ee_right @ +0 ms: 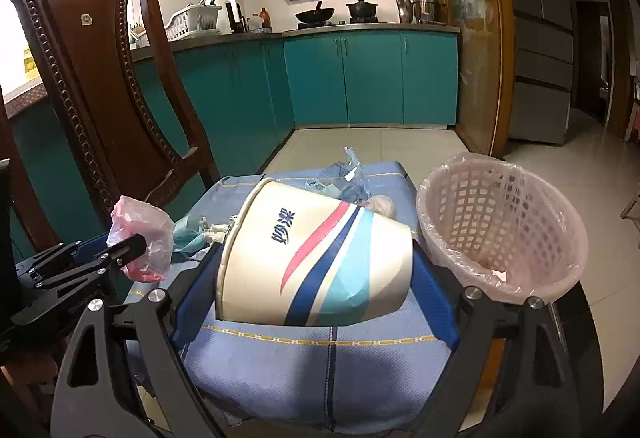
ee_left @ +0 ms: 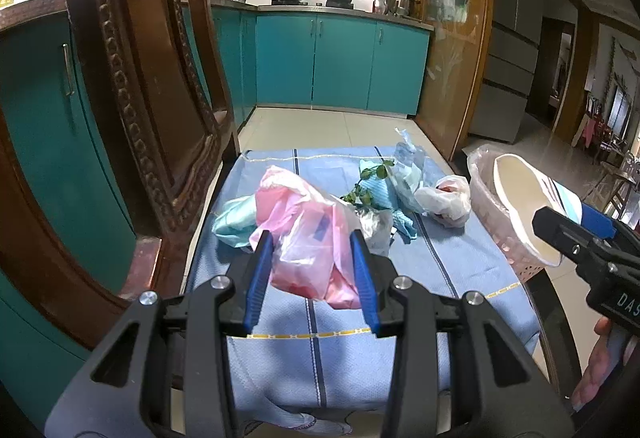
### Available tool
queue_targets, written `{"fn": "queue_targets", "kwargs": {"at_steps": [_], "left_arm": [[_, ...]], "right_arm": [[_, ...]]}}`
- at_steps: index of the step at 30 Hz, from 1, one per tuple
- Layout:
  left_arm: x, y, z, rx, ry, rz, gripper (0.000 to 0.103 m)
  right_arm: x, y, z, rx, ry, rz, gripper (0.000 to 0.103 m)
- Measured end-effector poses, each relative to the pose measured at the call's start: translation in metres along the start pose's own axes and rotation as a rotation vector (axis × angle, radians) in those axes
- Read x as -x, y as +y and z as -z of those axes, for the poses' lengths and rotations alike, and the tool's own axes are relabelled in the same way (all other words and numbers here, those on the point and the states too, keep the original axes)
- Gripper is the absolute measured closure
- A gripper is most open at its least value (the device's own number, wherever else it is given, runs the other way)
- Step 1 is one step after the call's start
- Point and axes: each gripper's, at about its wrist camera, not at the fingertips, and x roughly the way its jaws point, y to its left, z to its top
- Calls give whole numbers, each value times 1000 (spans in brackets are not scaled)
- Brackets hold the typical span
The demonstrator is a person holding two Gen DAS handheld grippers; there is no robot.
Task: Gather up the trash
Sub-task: 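Carry the white paper cup with the right gripper into the wastebasket and release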
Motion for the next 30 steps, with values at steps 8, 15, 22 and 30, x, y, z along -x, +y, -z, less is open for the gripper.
{"fn": "queue_targets", "kwargs": {"at_steps": [8,15,22,30], "left_arm": [[-2,3,3,0,3,0,63],[1,5,4,8,-2,10,63],[0,-4,9,-27,0,19,63],[-3,-53,6,-87,25,141,63]], "right_arm": [[2,-12,-10,-17,-39,35,17],[-24,-106,-51,-151,-95,166,16],[-18,-158,-48,-312,-78,191,8],[38,-167,-42,-412,-253,189,6]]}}
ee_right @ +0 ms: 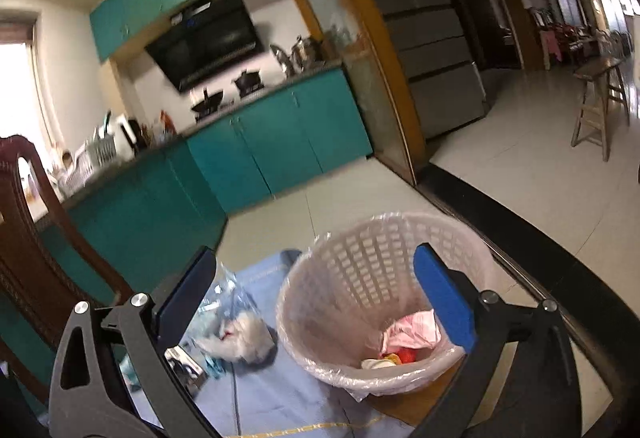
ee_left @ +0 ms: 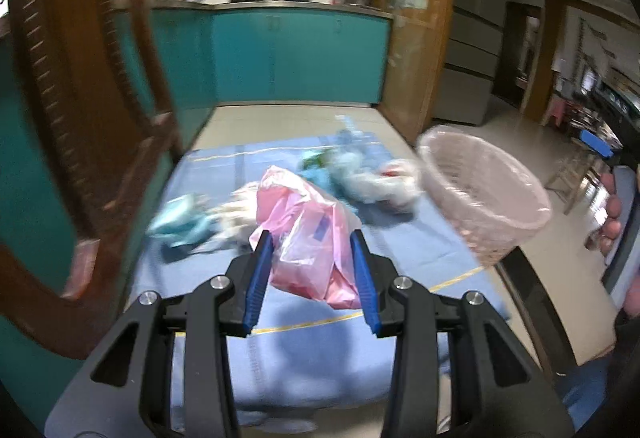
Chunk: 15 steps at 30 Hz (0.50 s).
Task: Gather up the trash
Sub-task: 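Carry the white paper cup with the right gripper into the wastebasket and release, then drop the pink plastic bag from the left gripper into the wastebasket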
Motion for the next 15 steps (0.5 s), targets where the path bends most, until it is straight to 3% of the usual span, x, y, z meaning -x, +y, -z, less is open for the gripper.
{"fn": "queue_targets", "kwargs": {"at_steps": [5,9,10,11,12,15], "left_arm": [[-29,-79,-35,-97,8,131,63],[-63,-145,-88,-99,-24,230,57],[-71,-154,-98,-97,-44,241,43],[-78,-165,-107,-99,-64,248,16],[-87,-173,-115,-101,-70,247,8],[-105,-177,-123,-88,-49,161,7]], "right_arm": [[6,-20,-9,-67,-59,52,6],[13,-36,-13,-109,-95,83,6],[15,-39,-12,-117,-100,89,6],[15,-42,-12,-126,-104,92,6],[14,-44,-13,-128,-104,94,6],[11,-45,-13,-122,-94,89,6]]}}
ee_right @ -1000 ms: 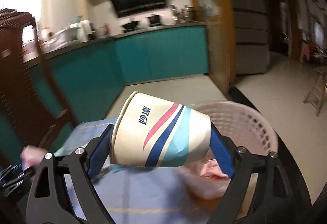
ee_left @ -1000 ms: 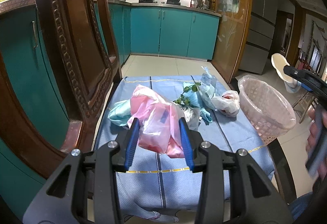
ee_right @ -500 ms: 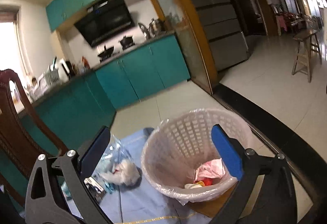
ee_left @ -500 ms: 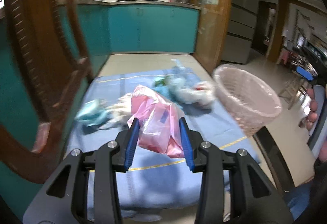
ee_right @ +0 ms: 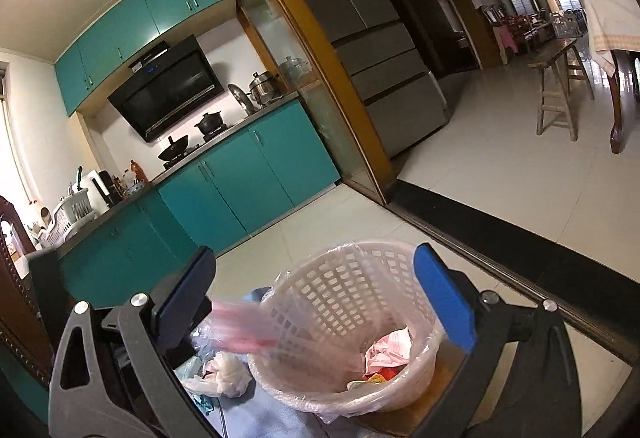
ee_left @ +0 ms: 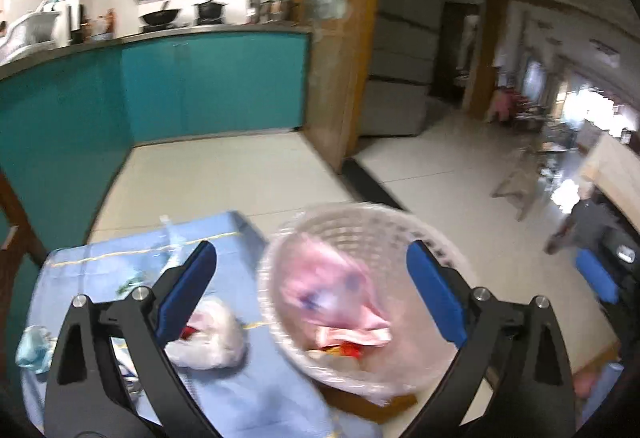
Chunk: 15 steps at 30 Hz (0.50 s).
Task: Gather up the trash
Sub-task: 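Drop the pink plastic bag from the left gripper into the wastebasket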
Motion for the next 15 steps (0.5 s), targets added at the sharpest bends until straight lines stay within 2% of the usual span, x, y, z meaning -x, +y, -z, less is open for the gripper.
{"fn": "queue_targets", "kwargs": {"at_steps": [3,9,11,15], "left_arm": [[20,28,13,52,-4,7,7],[92,102,72,67,24,-126,6],[115,129,96,89,47,-210,6],[152,167,134,149,52,-279,6]], "right_arm": [[-2,3,1,19,11,-10,6],[1,32,15,109,41,-59,6],[1,56,27,174,87,-99,6],[6,106,65,322,216,-209,6]]}}
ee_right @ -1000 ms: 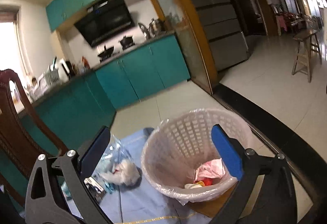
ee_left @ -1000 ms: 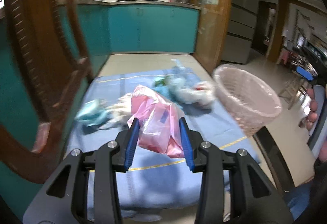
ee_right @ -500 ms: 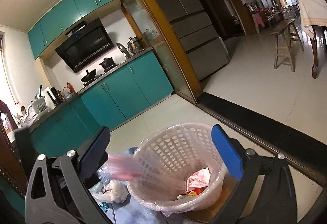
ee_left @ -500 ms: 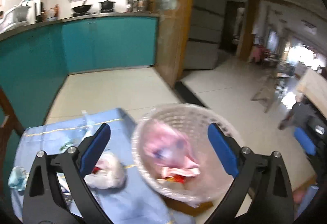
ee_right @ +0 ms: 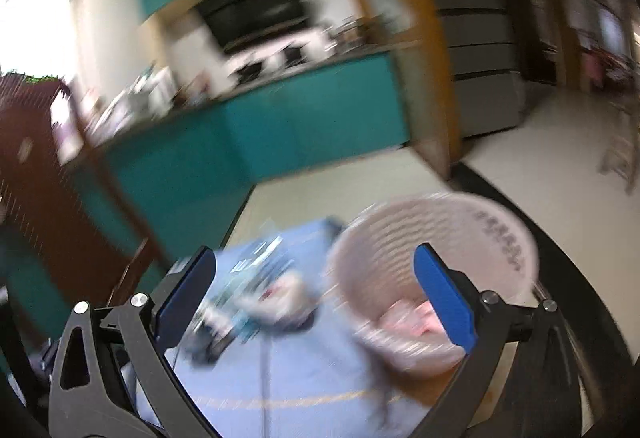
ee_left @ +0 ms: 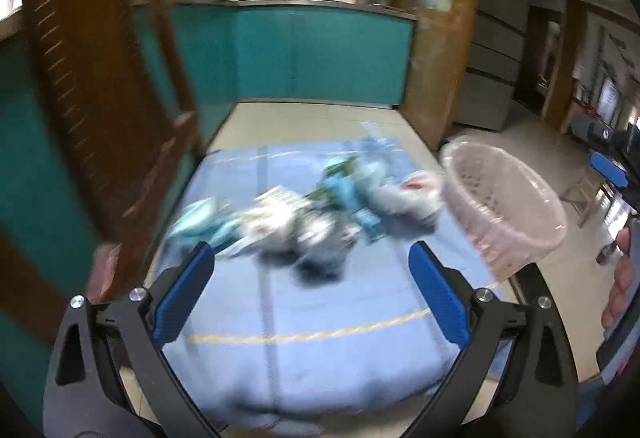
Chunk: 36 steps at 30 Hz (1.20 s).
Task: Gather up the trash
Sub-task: 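Return both grippers open above the table, then grasp the silver foil bag with the left gripper while the right grasps the white tissue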
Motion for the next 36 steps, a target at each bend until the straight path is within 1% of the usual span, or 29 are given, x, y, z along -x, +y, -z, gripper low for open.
{"fn": "queue_targets", "kwargs": {"at_steps": [2,3,5,8,10,13,16,30,33,36], "left_arm": [[4,11,7,-10,-11,-28,6],[3,16,11,-26,-15,-63,6],[0,24,12,-21,-2,-98,6],[0,33,13,32,24,-52,6],[-3,31,14,39,41,-36,6],[-6,23,16,21,45,-26,6],[-5,17,18,10,45,-13,6],[-10,14,20,7,52,-17,6],[-13,12,20,9,52,-22,6],[-22,9,20,20,70,-9,6]], "right_arm": [[0,28,17,45,47,-45,6],[0,39,23,66,65,-60,6],[2,60,37,128,85,-73,6],[-3,81,51,200,117,-79,6],[-6,82,53,208,125,-77,6],[-9,77,53,191,136,-72,6],[-8,78,56,186,130,-68,6],[-7,78,57,194,131,-66,6],[-8,77,57,190,134,-61,6],[-9,74,54,183,140,-59,6]]}}
